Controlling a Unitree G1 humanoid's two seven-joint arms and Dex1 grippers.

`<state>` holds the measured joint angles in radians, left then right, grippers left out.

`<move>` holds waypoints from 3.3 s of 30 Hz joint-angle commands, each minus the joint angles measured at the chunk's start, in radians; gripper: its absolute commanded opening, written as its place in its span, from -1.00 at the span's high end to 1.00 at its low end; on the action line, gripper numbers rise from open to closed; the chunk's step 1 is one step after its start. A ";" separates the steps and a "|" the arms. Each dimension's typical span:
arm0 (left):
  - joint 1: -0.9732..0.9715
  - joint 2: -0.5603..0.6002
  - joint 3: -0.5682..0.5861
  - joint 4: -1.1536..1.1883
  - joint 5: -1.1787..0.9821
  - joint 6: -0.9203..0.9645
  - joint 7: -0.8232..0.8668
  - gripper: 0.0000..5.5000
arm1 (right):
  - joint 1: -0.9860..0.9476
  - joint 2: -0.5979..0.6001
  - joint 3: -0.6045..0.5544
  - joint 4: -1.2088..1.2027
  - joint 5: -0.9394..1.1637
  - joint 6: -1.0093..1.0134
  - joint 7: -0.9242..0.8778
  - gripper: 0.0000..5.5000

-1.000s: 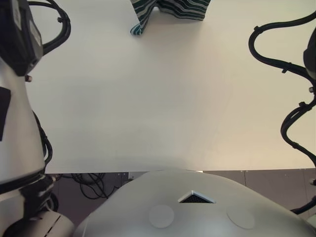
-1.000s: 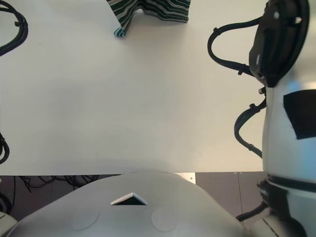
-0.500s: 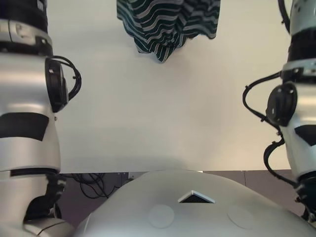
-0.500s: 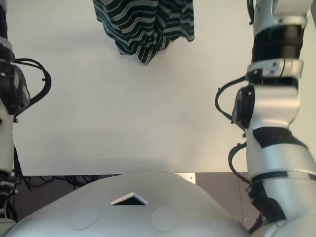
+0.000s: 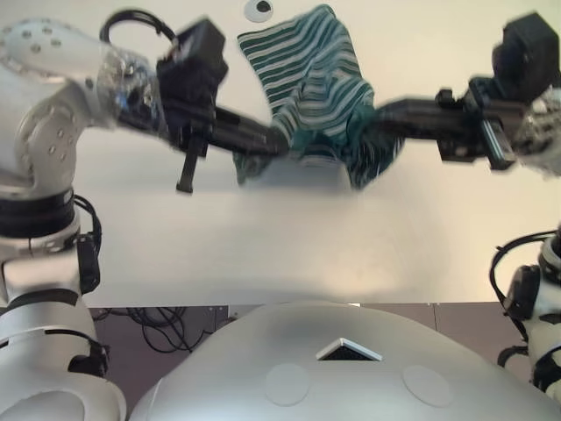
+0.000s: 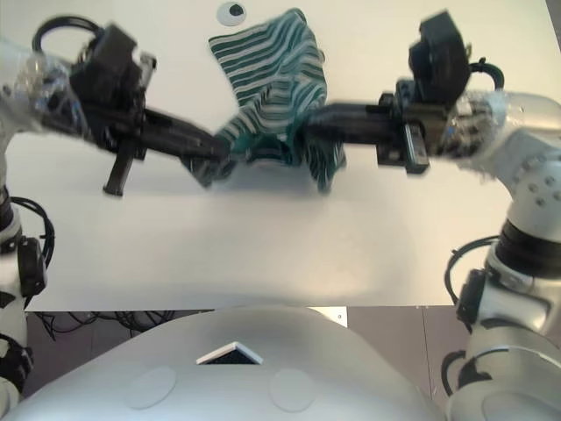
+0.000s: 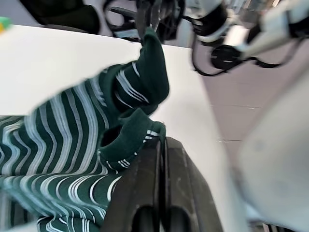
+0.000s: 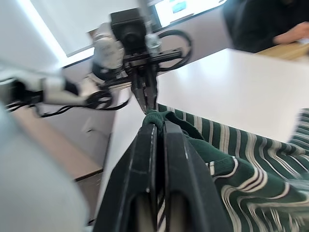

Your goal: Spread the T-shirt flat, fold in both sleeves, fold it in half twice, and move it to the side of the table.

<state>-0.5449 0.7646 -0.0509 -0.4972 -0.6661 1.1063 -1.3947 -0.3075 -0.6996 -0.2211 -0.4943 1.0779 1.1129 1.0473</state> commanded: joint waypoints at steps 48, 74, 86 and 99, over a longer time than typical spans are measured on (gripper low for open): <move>-1.097 -0.208 -0.350 1.754 0.857 -1.181 0.347 0.99 | -1.204 0.195 0.505 1.529 -0.999 -1.108 0.091 1.00; -1.181 -0.243 -0.334 1.861 1.187 -1.289 0.930 0.99 | -1.406 0.285 0.452 1.809 -1.343 -1.636 -0.278 1.00; -1.059 -0.139 -0.299 1.725 1.110 -1.411 0.458 0.99 | -1.212 0.302 0.259 1.567 -1.027 -1.333 0.283 1.00; -0.073 0.241 -0.084 0.130 0.323 -0.349 -0.172 0.99 | -0.276 0.107 0.105 0.097 -0.421 -0.210 0.205 1.00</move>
<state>-0.9114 0.8183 -0.2408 0.2453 -0.0182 0.3236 -1.4569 -0.8303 -0.4525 0.0196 0.1819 0.3389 0.4831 1.3567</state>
